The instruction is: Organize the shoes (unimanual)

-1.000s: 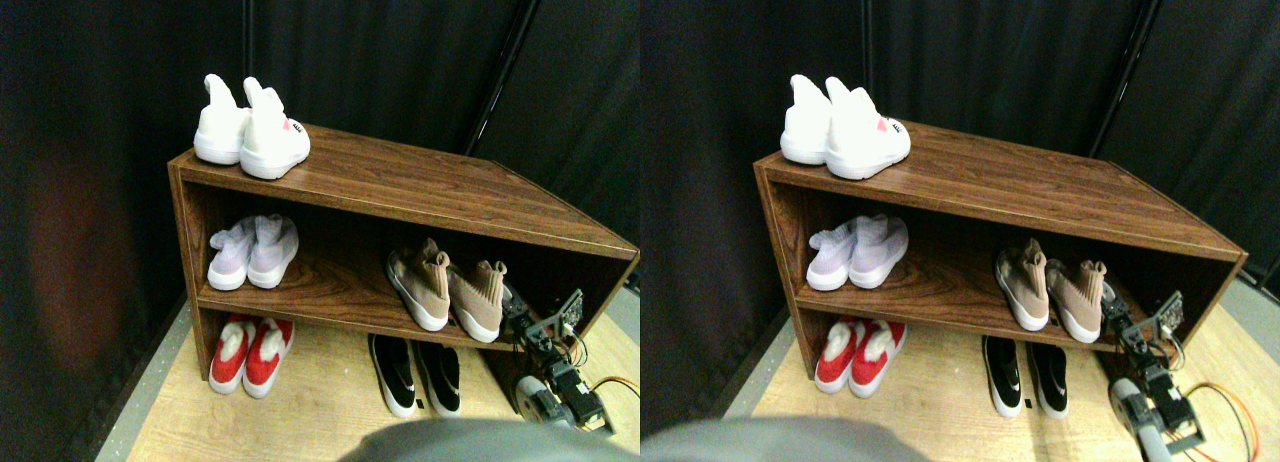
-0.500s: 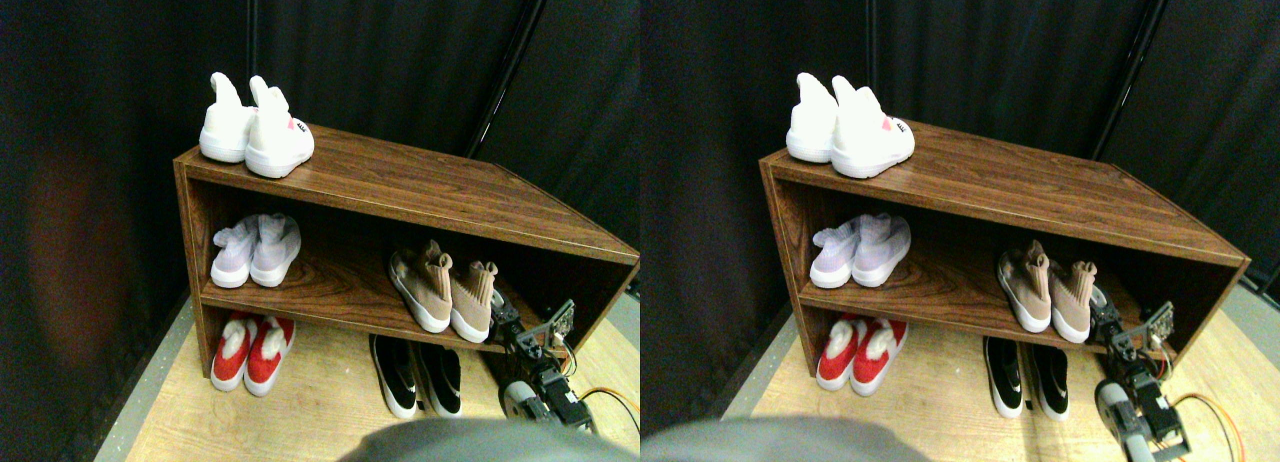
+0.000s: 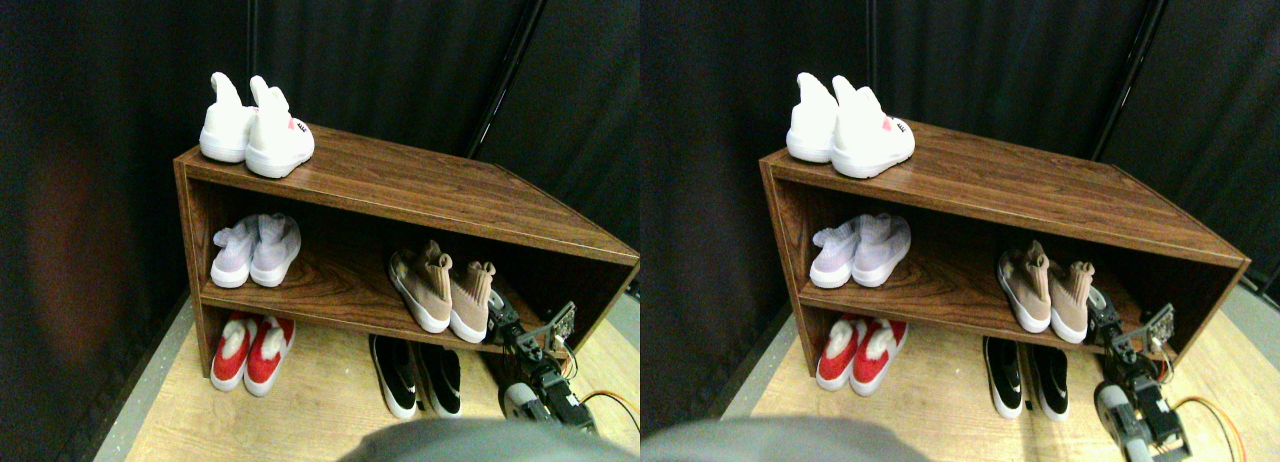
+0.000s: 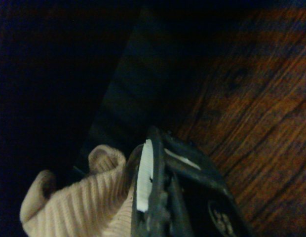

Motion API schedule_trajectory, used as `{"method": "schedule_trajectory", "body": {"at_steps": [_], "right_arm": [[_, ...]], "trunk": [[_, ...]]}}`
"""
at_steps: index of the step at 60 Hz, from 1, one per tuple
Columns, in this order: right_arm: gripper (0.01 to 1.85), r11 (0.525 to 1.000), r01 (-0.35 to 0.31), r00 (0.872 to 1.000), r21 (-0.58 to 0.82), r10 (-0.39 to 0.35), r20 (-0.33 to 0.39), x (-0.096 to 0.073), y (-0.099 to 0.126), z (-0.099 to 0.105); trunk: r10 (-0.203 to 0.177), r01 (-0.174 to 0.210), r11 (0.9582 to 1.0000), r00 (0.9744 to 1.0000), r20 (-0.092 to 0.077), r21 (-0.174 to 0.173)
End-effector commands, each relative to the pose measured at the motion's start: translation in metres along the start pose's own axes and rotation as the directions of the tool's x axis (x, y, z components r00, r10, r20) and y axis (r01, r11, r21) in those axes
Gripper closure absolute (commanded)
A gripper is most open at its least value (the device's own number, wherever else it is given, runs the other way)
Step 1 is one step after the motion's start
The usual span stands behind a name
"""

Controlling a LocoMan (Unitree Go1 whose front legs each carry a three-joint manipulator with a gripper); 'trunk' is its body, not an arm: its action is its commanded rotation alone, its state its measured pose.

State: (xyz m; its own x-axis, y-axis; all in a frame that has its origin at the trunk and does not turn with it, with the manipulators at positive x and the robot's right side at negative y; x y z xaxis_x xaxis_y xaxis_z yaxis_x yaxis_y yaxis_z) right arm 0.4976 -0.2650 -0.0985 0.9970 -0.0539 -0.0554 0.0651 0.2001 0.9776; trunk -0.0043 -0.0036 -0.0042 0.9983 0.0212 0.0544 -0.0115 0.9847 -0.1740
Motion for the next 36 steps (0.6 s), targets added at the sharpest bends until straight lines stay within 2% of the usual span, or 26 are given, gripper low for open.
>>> {"method": "schedule_trajectory", "body": {"at_steps": [1,13,24,36], "right_arm": [[1.8,0.999,-0.044,0.999,-0.015,0.044,0.005,-0.0033,0.0069,-0.0002],[1.8,0.999,-0.046,0.999,-0.003,0.046,-0.002,-0.0055,0.0074,-0.0016],[1.8,0.999,-0.048,0.999,0.002,0.048,0.003,-0.0071,0.0061,-0.0069],[1.8,0.999,-0.039,0.999,0.002,0.039,0.033,-0.006,0.0033,-0.003]], "trunk": [[0.012,-0.012,0.9998,0.9997,-0.02,-0.013],[0.008,-0.008,0.9999,0.9998,-0.017,-0.011],[0.006,-0.006,1.0,0.9998,-0.021,-0.008],[-0.001,0.0,1.0,0.9997,-0.023,-0.005]]}}
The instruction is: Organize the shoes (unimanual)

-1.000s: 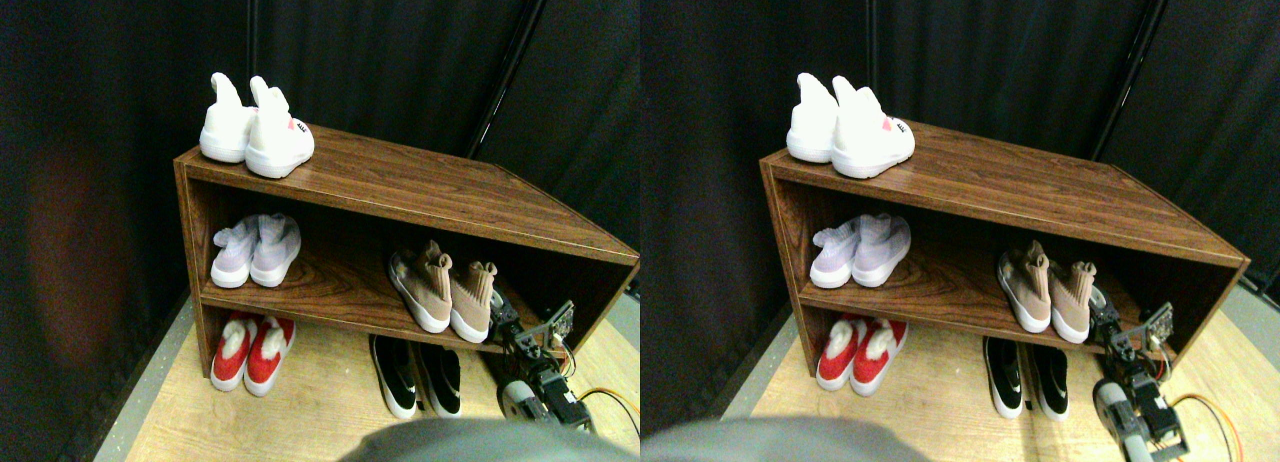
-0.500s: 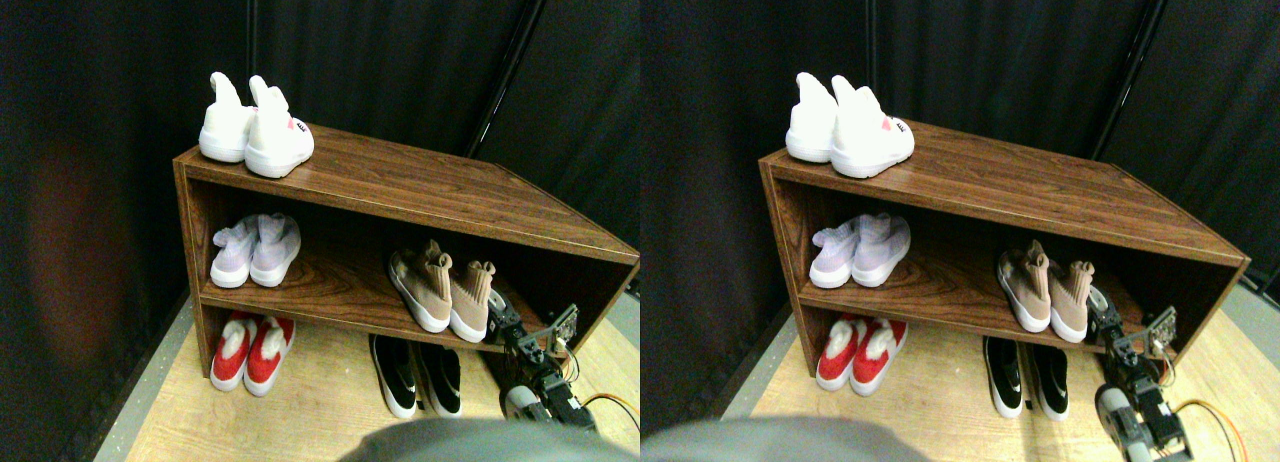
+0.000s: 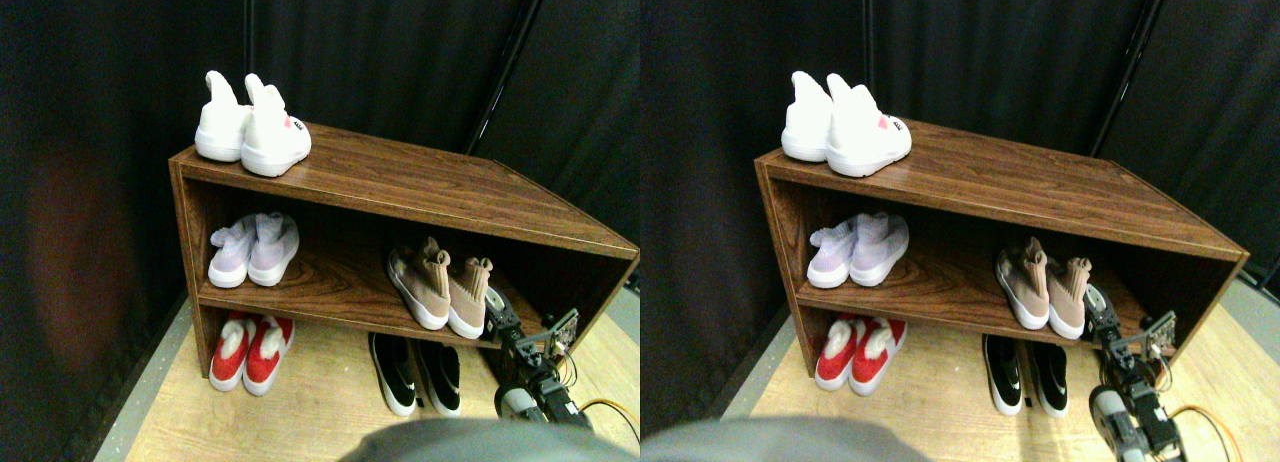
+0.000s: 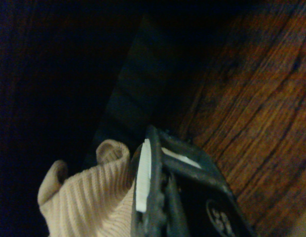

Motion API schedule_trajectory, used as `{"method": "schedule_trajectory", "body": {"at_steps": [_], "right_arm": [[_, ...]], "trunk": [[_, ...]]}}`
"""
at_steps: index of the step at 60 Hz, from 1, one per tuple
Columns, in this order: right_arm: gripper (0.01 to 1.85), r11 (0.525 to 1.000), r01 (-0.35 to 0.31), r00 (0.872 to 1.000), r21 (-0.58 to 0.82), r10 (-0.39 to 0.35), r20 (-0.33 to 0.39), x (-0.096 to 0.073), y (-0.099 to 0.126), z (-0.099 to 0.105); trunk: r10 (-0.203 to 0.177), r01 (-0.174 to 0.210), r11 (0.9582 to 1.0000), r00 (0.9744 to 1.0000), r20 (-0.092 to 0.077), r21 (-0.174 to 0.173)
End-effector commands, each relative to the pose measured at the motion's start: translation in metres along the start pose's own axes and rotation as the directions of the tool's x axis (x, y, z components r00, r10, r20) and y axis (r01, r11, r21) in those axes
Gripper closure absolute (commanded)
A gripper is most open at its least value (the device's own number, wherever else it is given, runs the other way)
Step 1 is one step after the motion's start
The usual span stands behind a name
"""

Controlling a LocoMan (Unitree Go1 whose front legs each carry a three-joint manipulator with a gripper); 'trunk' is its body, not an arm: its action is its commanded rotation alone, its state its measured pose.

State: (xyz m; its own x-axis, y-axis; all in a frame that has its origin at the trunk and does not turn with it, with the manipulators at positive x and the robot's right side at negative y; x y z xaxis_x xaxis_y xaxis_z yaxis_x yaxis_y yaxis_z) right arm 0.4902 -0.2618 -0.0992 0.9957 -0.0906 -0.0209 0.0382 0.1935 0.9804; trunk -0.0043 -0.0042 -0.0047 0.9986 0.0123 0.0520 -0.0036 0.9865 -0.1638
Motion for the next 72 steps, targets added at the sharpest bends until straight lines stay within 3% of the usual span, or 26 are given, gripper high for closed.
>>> {"method": "schedule_trajectory", "body": {"at_steps": [1,21,29,54,72], "right_arm": [[1.8,1.0,-0.012,1.0,-0.005,0.012,-0.01,0.002,0.004,0.0],[1.8,1.0,-0.003,1.0,0.008,0.003,-0.003,0.003,0.003,0.003],[1.8,0.999,-0.025,0.999,-0.037,0.024,-0.032,0.005,0.005,0.008],[1.8,0.985,-0.07,0.998,-0.156,0.068,-0.017,0.001,0.032,0.037],[1.8,0.967,-0.128,0.992,-0.221,0.121,-0.044,-0.044,0.056,0.058]], "trunk": [[0.006,-0.007,0.9999,0.9998,-0.021,-0.014],[-0.006,0.006,0.9999,0.9995,-0.031,-0.009],[-0.015,0.015,0.9999,0.9994,-0.03,-0.004],[-0.055,0.056,0.9983,0.998,-0.032,0.018],[-0.074,0.075,0.9968,0.9966,-0.035,0.028]]}}
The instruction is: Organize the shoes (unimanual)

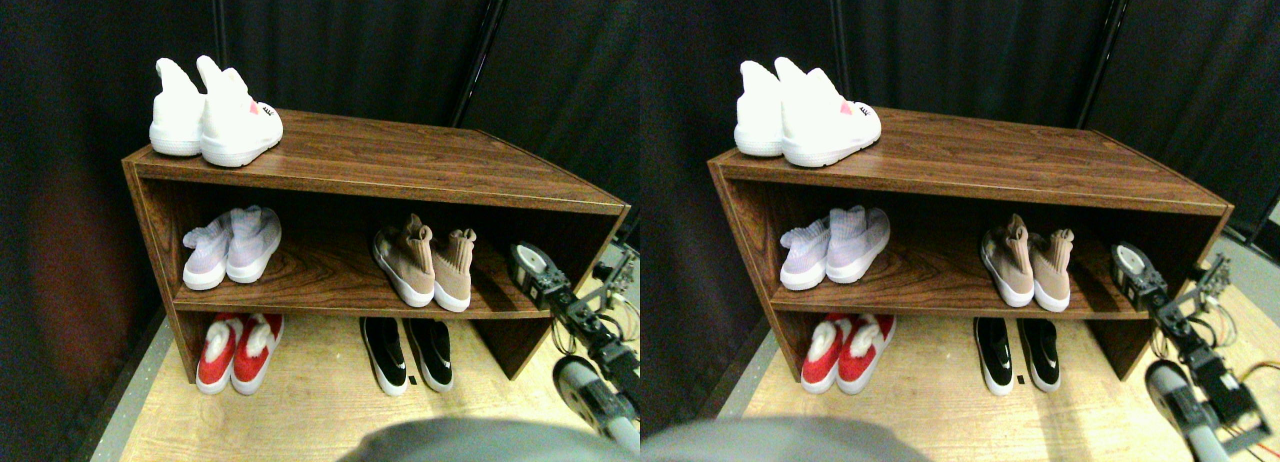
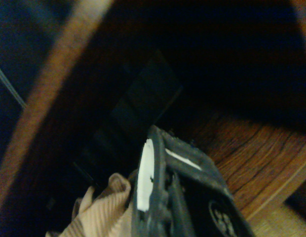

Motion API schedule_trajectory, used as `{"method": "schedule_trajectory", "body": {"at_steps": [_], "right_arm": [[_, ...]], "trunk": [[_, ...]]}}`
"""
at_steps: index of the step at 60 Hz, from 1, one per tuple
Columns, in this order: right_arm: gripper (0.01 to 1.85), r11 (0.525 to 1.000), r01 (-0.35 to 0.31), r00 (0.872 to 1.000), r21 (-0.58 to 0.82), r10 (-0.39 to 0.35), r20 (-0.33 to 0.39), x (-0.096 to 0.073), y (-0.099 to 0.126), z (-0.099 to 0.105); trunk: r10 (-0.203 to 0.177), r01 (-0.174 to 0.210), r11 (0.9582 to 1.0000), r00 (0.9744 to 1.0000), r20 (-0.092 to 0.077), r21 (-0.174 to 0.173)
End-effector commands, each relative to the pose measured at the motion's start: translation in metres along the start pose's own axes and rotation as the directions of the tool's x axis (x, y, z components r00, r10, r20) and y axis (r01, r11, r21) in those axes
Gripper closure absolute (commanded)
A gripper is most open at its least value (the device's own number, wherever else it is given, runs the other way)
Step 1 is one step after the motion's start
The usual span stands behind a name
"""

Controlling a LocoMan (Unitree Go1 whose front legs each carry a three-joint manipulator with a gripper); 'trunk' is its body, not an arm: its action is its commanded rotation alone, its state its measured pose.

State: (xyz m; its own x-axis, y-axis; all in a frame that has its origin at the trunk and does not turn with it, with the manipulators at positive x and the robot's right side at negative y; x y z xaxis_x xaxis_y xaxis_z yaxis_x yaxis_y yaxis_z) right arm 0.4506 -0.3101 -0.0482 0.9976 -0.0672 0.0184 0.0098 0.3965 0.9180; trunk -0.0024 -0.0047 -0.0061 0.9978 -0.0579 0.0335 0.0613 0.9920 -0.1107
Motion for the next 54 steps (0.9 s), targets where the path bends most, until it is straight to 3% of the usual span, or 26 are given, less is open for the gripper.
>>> {"method": "schedule_trajectory", "body": {"at_steps": [1,5,9,22,32,40,54], "right_arm": [[1.8,0.996,-0.089,0.996,-0.029,0.089,-0.017,-0.011,0.018,0.003],[1.8,0.985,-0.14,0.99,-0.1,0.135,-0.051,-0.026,0.021,0.007],[1.8,0.984,-0.159,0.984,-0.085,0.152,-0.088,-0.036,0.022,0.009],[1.8,0.978,-0.191,0.98,-0.084,0.186,-0.069,-0.078,0.011,0.009],[1.8,0.979,-0.196,0.979,-0.059,0.193,-0.063,-0.1,-0.007,-0.002],[1.8,0.987,-0.156,0.979,0.029,0.159,-0.13,-0.098,-0.028,-0.013],[1.8,0.988,-0.086,0.988,0.128,0.101,-0.117,-0.086,-0.069,-0.03]], "trunk": [[-0.008,0.008,0.9997,1.0,-0.004,-0.022],[-0.011,0.011,0.9998,0.9999,-0.007,-0.019],[-0.011,0.011,0.9998,0.9999,-0.007,-0.019],[-0.01,0.01,0.9998,0.9997,-0.021,-0.019],[-0.005,0.004,0.9998,0.9987,-0.05,-0.019],[0.001,-0.002,0.9998,0.9974,-0.072,-0.022],[0.014,-0.016,0.9997,0.9947,-0.102,-0.016]]}}
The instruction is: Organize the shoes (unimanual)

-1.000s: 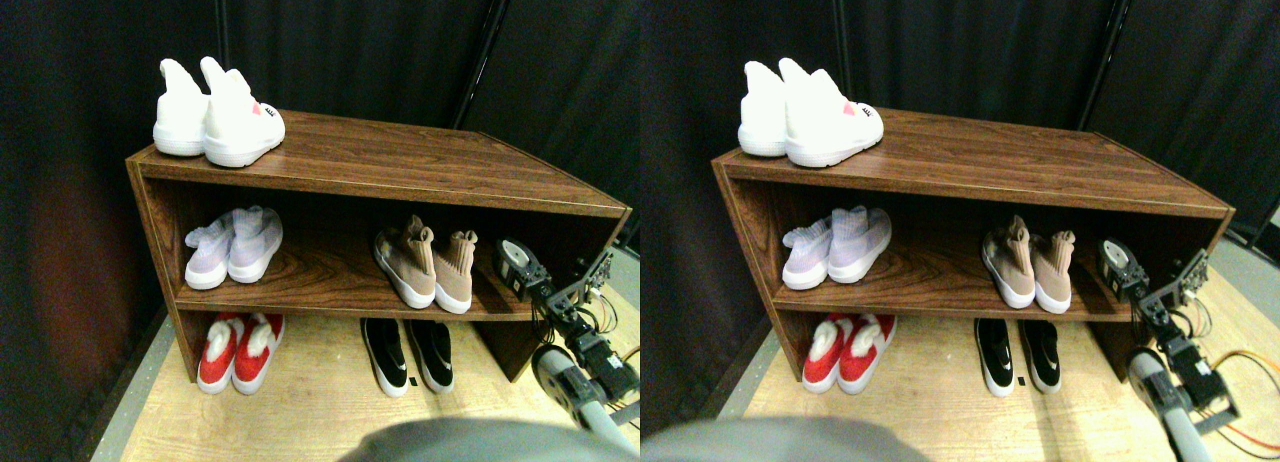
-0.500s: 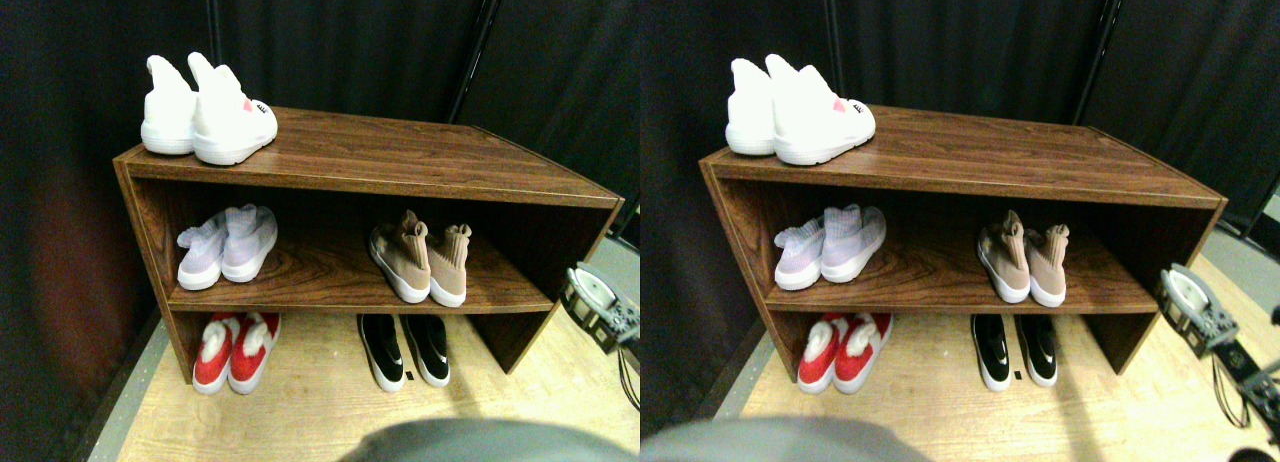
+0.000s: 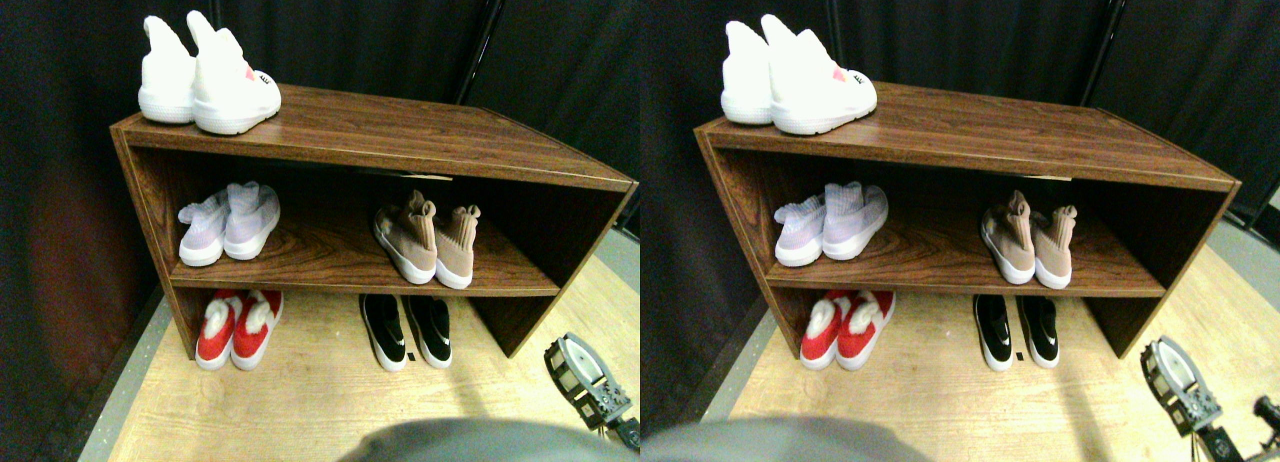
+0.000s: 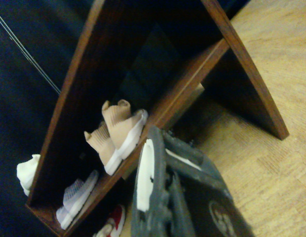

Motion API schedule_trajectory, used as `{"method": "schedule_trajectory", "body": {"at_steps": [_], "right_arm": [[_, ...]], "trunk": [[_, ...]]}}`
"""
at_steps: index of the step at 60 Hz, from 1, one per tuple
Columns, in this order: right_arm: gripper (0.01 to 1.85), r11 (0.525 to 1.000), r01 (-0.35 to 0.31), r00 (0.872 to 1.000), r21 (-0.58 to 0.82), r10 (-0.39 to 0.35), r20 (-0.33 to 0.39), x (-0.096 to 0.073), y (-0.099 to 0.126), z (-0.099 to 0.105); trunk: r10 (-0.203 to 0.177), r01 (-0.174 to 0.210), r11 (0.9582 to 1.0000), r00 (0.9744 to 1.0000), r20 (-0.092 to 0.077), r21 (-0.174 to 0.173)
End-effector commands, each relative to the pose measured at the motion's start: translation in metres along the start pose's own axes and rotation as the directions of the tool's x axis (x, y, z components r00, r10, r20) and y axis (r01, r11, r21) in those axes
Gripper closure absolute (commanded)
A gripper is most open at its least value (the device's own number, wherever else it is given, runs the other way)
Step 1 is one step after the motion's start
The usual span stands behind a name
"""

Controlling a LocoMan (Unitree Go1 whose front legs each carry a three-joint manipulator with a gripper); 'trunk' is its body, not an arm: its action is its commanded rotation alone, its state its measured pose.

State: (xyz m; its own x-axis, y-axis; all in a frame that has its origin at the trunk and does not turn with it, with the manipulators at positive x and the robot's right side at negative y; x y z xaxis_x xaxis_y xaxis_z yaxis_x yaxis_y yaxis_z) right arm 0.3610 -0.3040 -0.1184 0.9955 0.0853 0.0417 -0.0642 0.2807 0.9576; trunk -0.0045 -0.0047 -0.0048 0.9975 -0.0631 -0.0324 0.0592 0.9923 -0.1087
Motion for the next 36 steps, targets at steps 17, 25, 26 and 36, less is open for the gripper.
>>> {"method": "schedule_trajectory", "body": {"at_steps": [17,25,26,36], "right_arm": [[1.8,0.984,0.113,0.989,0.14,-0.125,0.084,0.032,-0.065,-0.01],[1.8,0.963,0.184,0.968,0.196,-0.212,0.136,0.05,-0.091,-0.012],[1.8,0.963,0.188,0.966,0.195,-0.217,0.139,0.052,-0.093,-0.013],[1.8,0.953,0.204,0.961,0.226,-0.239,0.142,0.069,-0.105,-0.012]], "trunk": [[0.029,-0.031,0.9993,0.9978,-0.06,-0.021],[0.035,-0.036,0.9991,0.9972,-0.066,-0.024],[0.035,-0.036,0.9991,0.9972,-0.066,-0.024],[0.039,-0.041,0.9988,0.9973,-0.062,-0.026]]}}
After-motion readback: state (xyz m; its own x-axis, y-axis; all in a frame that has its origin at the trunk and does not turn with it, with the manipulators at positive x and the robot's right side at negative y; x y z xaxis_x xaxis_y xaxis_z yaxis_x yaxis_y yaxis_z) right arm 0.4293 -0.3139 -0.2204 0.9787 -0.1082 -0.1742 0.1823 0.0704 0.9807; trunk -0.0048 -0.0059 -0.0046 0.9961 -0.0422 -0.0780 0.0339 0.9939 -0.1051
